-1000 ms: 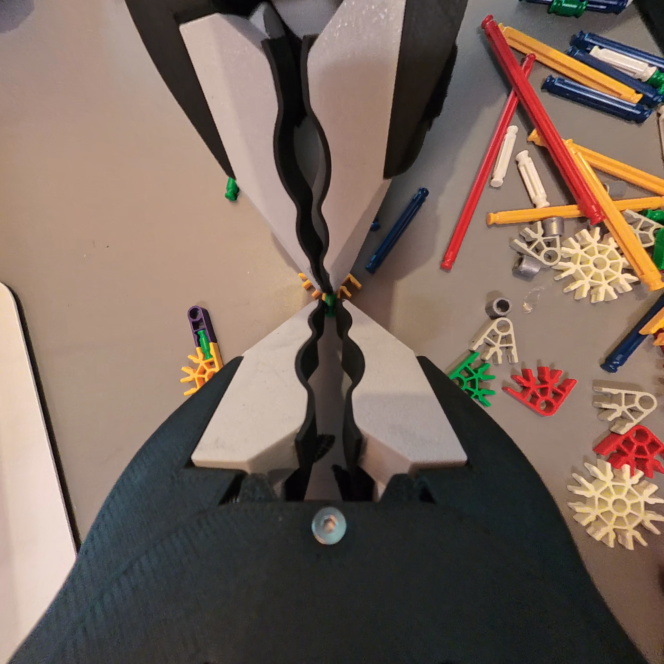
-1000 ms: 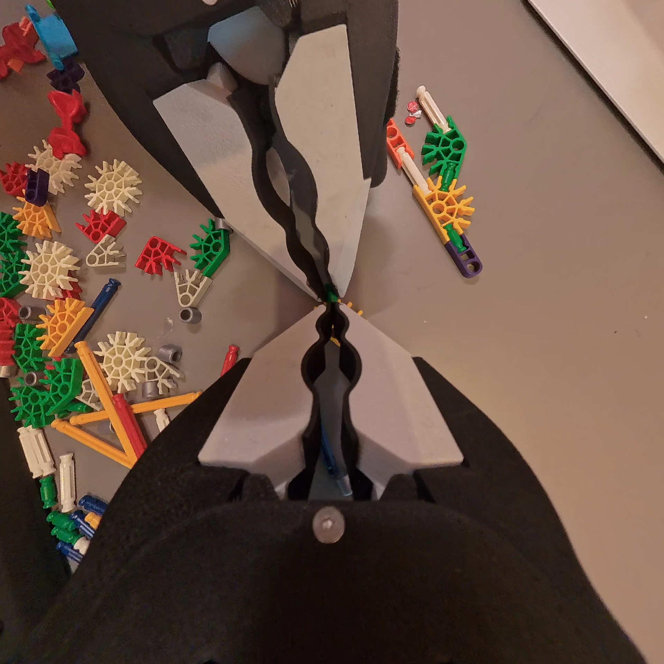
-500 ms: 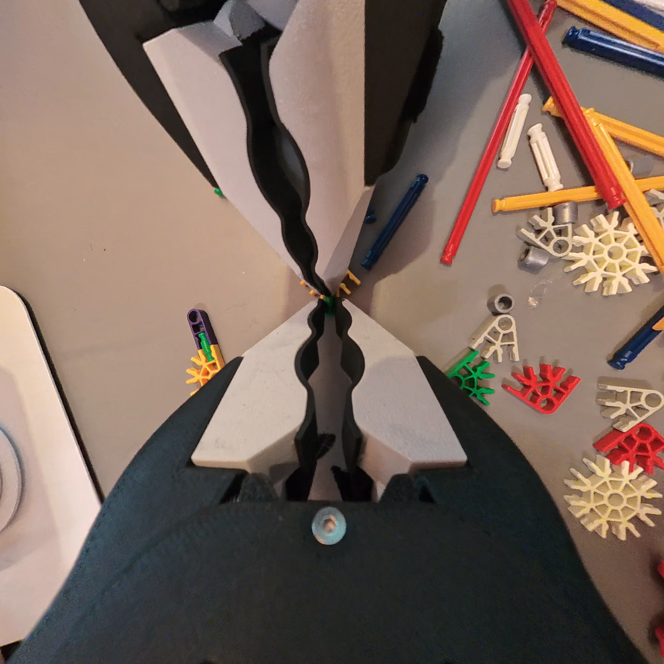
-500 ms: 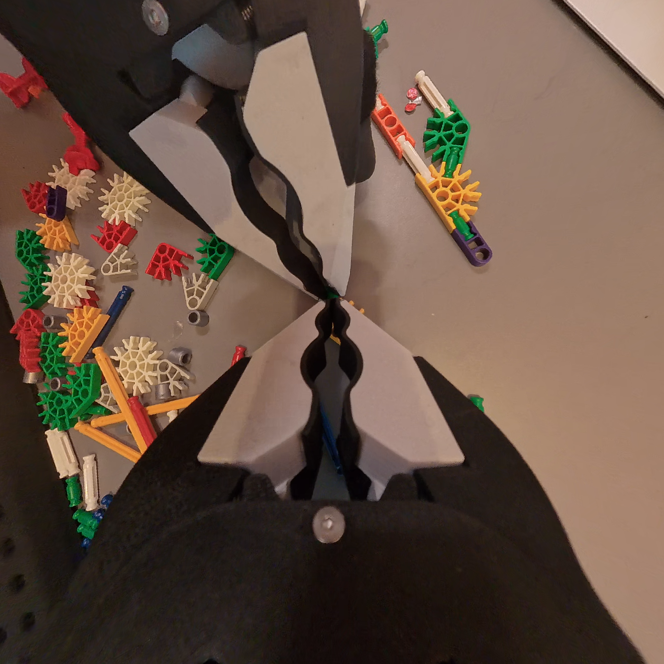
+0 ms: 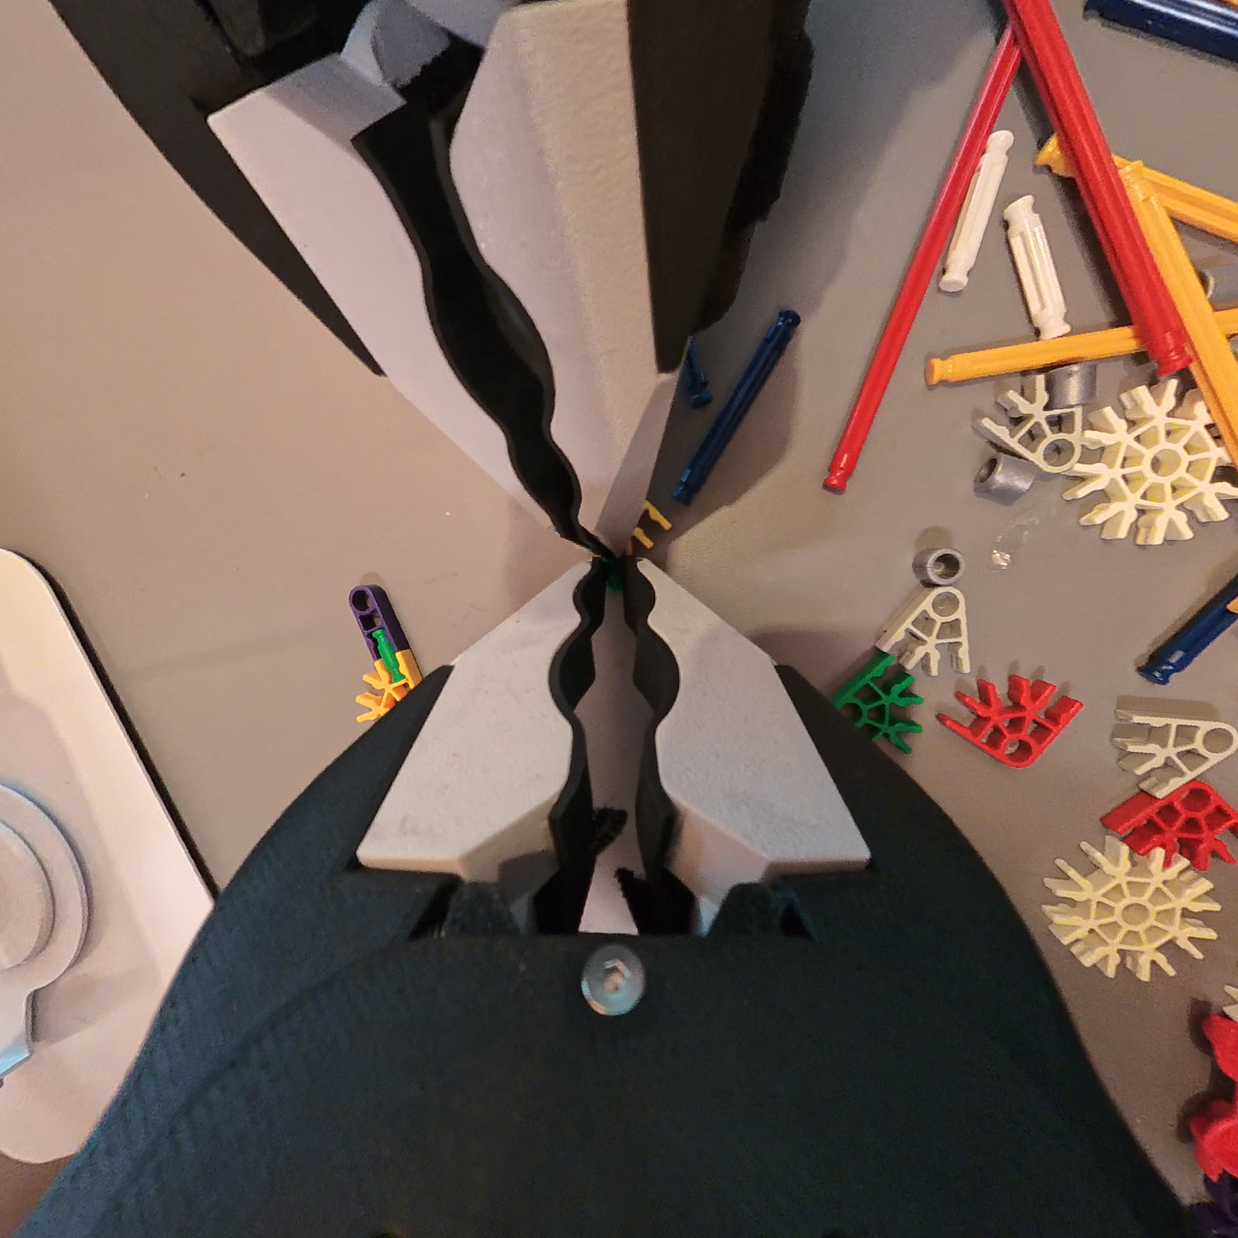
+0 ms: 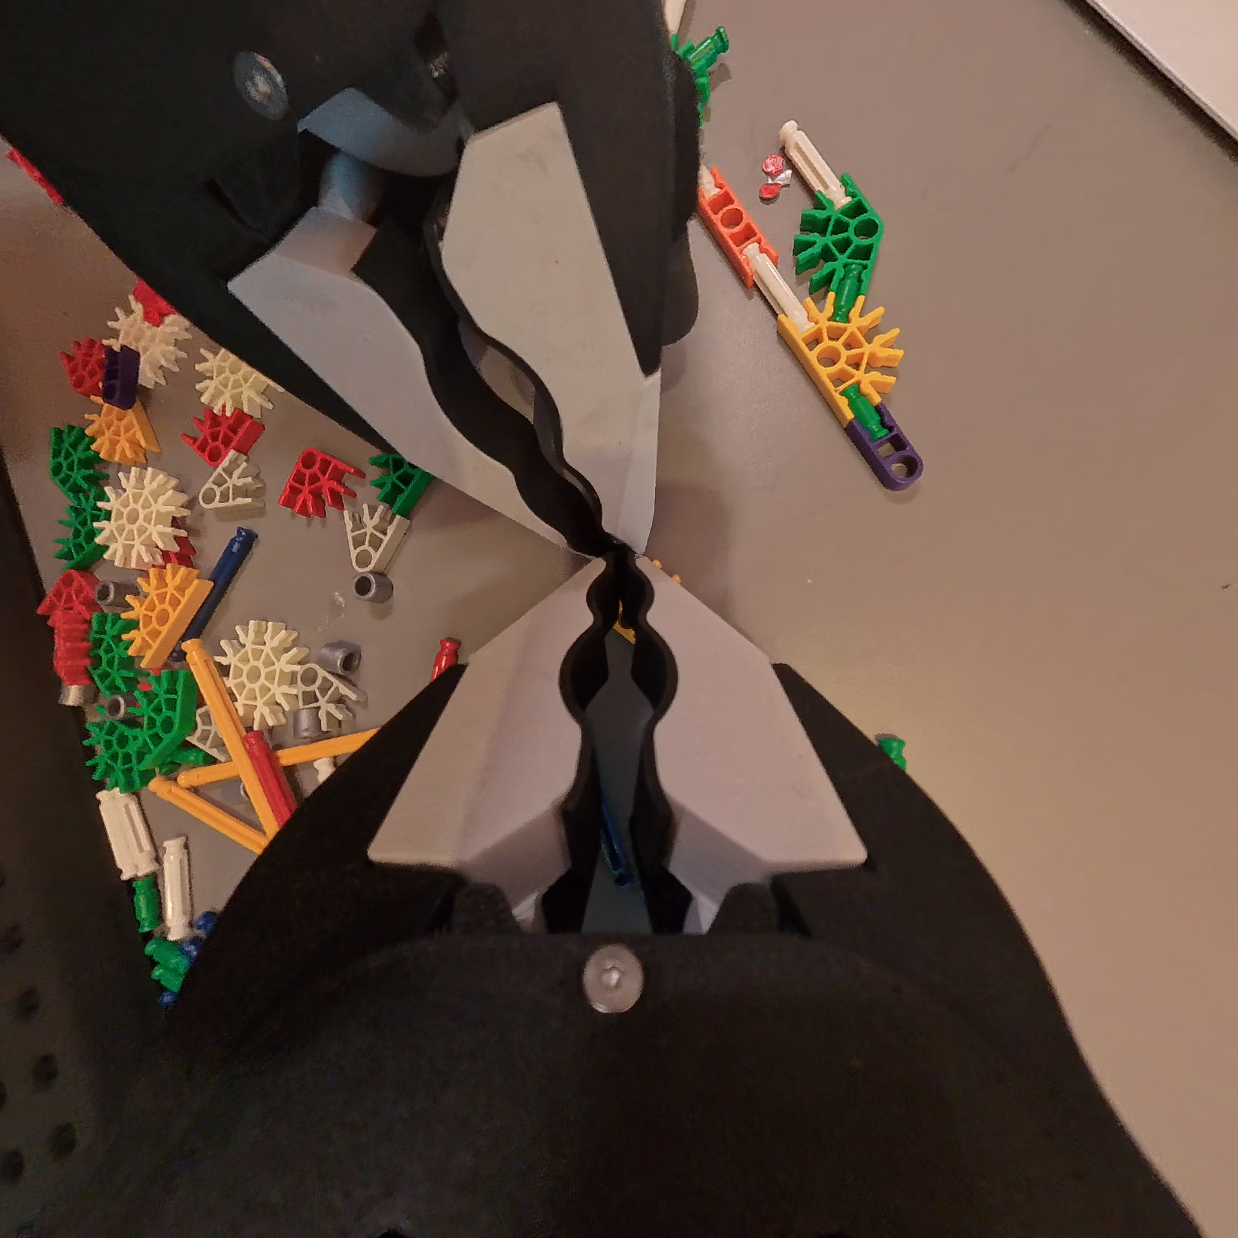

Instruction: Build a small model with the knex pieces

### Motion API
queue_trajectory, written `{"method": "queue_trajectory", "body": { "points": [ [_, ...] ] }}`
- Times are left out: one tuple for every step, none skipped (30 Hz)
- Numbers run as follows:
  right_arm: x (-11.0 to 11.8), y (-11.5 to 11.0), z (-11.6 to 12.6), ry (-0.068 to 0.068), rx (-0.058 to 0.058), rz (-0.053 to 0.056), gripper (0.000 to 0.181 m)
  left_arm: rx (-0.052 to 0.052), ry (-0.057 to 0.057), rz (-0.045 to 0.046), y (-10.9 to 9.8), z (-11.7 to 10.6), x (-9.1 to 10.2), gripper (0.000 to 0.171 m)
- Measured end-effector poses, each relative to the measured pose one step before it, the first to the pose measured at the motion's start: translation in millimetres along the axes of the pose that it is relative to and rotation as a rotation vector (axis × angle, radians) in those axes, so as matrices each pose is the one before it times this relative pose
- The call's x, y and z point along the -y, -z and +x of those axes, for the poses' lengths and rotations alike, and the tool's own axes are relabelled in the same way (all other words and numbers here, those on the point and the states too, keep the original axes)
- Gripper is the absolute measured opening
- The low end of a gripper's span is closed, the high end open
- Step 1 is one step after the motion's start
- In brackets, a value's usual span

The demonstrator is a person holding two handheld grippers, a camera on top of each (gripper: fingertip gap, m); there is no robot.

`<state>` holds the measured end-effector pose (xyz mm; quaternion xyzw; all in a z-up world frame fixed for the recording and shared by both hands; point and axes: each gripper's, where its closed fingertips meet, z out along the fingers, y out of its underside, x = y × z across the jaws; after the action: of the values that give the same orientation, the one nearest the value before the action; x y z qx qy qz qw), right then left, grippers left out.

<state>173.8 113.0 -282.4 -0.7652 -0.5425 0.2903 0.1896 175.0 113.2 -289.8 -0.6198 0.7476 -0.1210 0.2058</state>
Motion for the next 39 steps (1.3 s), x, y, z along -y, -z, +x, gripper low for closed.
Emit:
{"method": "queue_trajectory", "body": {
  "points": [
    [-0.74,1.01,-0.34,-0.0277,0.0108,-0.0087,0.0,0.0024,0.0066,0.00793,-0.74,0.58,1.43,0.003],
    [-1.79,2.17,-0.11,-0.0091,0.0059,-0.0208,0.0,-0.0014,0.0132,0.01736,-1.53,0.86,3.26,0.003],
    [-1.57,1.88,0.05,0.0089,-0.005,-0.0205,0.0,-0.0019,0.0075,0.00775,-1.06,0.18,2.32,0.003],
    [-1.0,1.03,0.04,0.0124,-0.0045,-0.0122,0.0,-0.0037,0.0059,-0.00271,-0.47,-0.08,0.96,0.003],
    [-0.71,1.3,0.27,0.0107,-0.0034,-0.0107,0.0,-0.0008,0.003,-0.00068,-0.46,-0.13,0.94,0.003],
    [-0.62,2.37,0.66,0.0141,-0.006,-0.0135,0.0,0.0007,-0.0006,-0.00369,-0.13,-0.16,0.42,0.003],
    [-1.64,2.19,1.08,0.0174,-0.011,-0.0198,0.0,-0.0024,0.0003,-0.00639,0.18,-0.03,-0.29,0.003],
    [-2.4,1.23,0.92,0.0198,-0.0112,-0.0242,0.0,-0.0013,-0.0043,-0.0065,0.0,-0.04,0.0,0.003],
    [-0.99,0.85,-0.7,0.0141,-0.0002,-0.0138,0.0,-0.002,-0.005,-0.00768,-0.01,-0.03,0.01,0.003],
    [0.97,0.48,-1.46,0.0105,0.0044,-0.0009,0.0,-0.0025,-0.0019,-0.00652,0.08,-0.02,-0.01,0.003],
    [1.37,-0.12,-0.37,0.0109,-0.0032,-0.002,0.0,-0.0032,0.0011,-0.00346,-0.06,-0.05,-0.04,0.003],
    [0.69,-0.48,0.33,0.0094,-0.005,-0.0077,0.0,-0.001,-0.0003,-0.00168,0.03,0.09,-0.06,0.003],
    [0.88,-0.7,0.0,0.0036,0.0015,-0.0052,0.0,0.0004,0.0043,0.00097,0.0,-0.06,0.13,0.003],
    [0.69,-1.02,-0.24,0.0027,0.0026,-0.0018,0.0,0.0007,0.0069,0.00407,-0.09,-0.09,0.26,0.003],
    [-0.51,-1.08,0.69,0.0043,-0.0035,-0.0062,0.0,0.0004,0.0046,0.00407,0.01,-0.04,-0.11,0.003],
    [-0.68,-0.02,1.1,0.0015,-0.0037,-0.0035,0.0,-0.0009,0.0053,0.00438,0.03,0.06,0.05,0.003],
    [-1.54,-0.05,2.05,-0.0011,-0.0083,-0.0074,0.0,-0.0004,0.0009,0.00239,0.05,0.05,0.1,0.003],
    [-2.89,-0.64,1.77,0.0044,-0.0092,-0.0147,0.0,-0.0019,0.0017,0.00732,-0.26,0.18,1.59,0.003],
    [-2.05,-0.72,0.11,0.0056,-0.0004,-0.0113,0.0,-0.0053,-0.0027,-0.0042,-0.86,0.96,0.44,0.003],
    [0.3,0.01,-0.4,0.0002,0.0046,0.0033,0.0,-0.0007,-0.0053,-0.00551,-0.04,0.23,-0.02,0.003],
    [-0.26,0.14,0.19,-0.0025,0.0023,0.0006,0.0,-0.0008,-0.0012,-0.00175,0.07,-0.09,-0.17,0.003],
    [-0.79,0.67,0.52,-0.0043,0.0001,-0.001,0.0,0.0012,0.0009,0.0028,-0.15,-0.06,0.08,0.003],
    [-0.41,1.55,0.44,-0.006,0.001,0.0053,0.0,-0.0009,0.0058,0.00524,0.02,0.01,0.07,0.003],
    [2.0,2.33,-0.15,-0.0134,0.0058,0.0206,0.0,-0.0018,0.0044,0.00393,-0.03,0.01,0.15,0.003],
    [3.06,2.23,-0.88,-0.0107,0.0051,0.0224,0.0,-0.0012,0.0001,0.00159,-0.07,-0.01,0.1,0.003],
    [2.06,0.92,-0.75,0.0004,-0.0023,0.0094,0.0,-0.0026,0.0012,0.00158,-0.23,-0.06,0.32,0.003],
    [0.42,-0.7,-0.98,0.0037,-0.0018,-0.0019,0.0,-0.0037,-0.0011,0.00019,-0.18,-0.02,0.45,0.003],
    [-0.82,-1.83,-1.54,0.0031,0.0048,-0.0072,0.0,-0.0027,-0.0026,-0.00187,-0.25,0.0,0.42,0.003],
    [-1.52,-1.75,-0.69,0.0024,0.0032,-0.0083,0.0,-0.0011,-0.0044,-0.00395,-0.14,-0.17,0.25,0.003],
    [-0.68,-0.5,1.11,-0.0022,-0.0027,-0.0011,0.0,0.0,-0.0047,-0.00411,-0.07,-0.14,0.18,0.003],
    [-1.82,-0.37,2.4,-0.0041,-0.0083,-0.0093,0.0,-0.0013,-0.0007,-0.00042,-0.25,-0.15,0.43,0.003],
    [-2.7,-0.87,1.39,0.0054,-0.0059,-0.0141,0.0,-0.0033,0.0013,0.00063,-0.25,0.06,0.59,0.003],
    [-0.85,-0.12,0.01,0.0071,-0.0006,-0.0023,0.0,-0.0025,-0.0002,0.00015,-0.29,0.09,0.29,0.003],
    [-0.65,0.11,0.2,0.004,-0.0041,-0.0025,0.0,-0.0002,-0.0012,-0.00006,-0.09,-0.12,0.39,0.003],
    [-0.18,0.25,0.19,-0.0051,-0.0029,0.0033,0.0,-0.0007,0.0008,0.0002,-0.12,-0.11,0.39,0.003],
    [-0.1,0.48,-0.25,-0.0123,0.0058,0.0085,0.0,0.0,0.0005,0.00257,-0.18,0.1,0.6,0.003],
    [-0.32,0.78,-0.09,-0.014,0.0081,0.0119,0.0,-0.003,0.006,0.00299,-0.09,0.22,0.5,0.003],
    [-1.14,0.54,0.57,-0.0141,0.0029,0.0082,0.0,-0.0031,0.0072,0.00459,-0.16,0.12,0.61,0.003],
    [-1.0,0.13,0.66,-0.0116,-0.0013,0.0094,0.0,-0.0011,0.0035,0.00496,-0.22,0.11,0.61,0.003]
  ]
}}
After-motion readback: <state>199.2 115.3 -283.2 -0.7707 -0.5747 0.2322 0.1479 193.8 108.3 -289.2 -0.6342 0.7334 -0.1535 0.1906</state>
